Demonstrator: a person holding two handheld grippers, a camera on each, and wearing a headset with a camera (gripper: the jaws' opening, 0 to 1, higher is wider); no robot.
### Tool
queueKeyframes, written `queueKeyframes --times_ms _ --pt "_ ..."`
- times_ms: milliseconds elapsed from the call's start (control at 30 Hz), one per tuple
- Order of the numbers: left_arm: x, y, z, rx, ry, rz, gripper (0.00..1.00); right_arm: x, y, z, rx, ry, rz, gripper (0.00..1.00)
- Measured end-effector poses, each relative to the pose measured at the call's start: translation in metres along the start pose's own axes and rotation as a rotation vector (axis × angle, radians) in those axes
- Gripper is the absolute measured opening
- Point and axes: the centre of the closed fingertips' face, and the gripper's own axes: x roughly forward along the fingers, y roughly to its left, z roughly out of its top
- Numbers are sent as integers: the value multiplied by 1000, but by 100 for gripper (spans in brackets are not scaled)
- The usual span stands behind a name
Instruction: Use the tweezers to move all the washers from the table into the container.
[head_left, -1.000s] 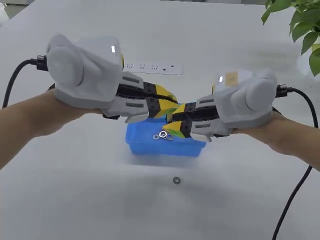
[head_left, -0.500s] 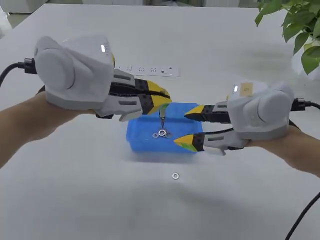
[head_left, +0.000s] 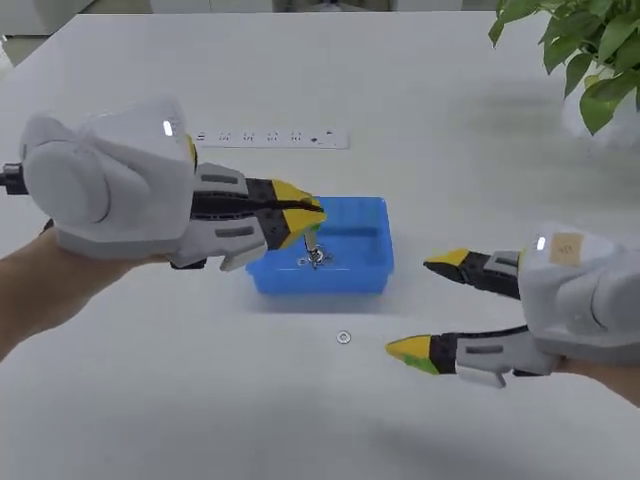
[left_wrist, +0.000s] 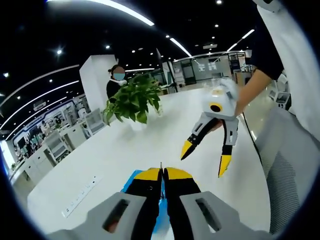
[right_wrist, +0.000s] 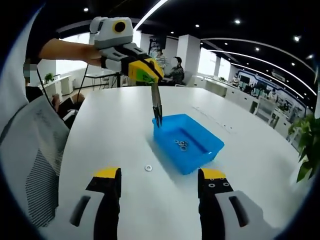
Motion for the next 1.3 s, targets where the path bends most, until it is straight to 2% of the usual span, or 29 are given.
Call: queueKeyframes --times_ms 233,367,500,733,900,1133,1300 --pt "2 -19 -9 -15 -7 -24 5 -9 40 -10 -1 -10 89 79" --pt "6 -31 -16 -14 -5 -50 5 -12 56 -15 -14 -6 140 86" --pt "10 -39 -22 -27 -12 -66 5 -15 69 -23 -14 14 180 93" --pt "17 -45 -33 -57 -12 -86 5 -16 83 -29 -6 17 216 100" --pt "25 -49 -42 -74 -2 -103 5 -13 94 -37 -30 42 252 100" --pt "32 -48 -50 -91 1 -108 5 -9 95 -39 -6 37 257 100" --pt "36 -48 -50 -97 -4 -112 5 -7 93 -39 21 30 252 100"
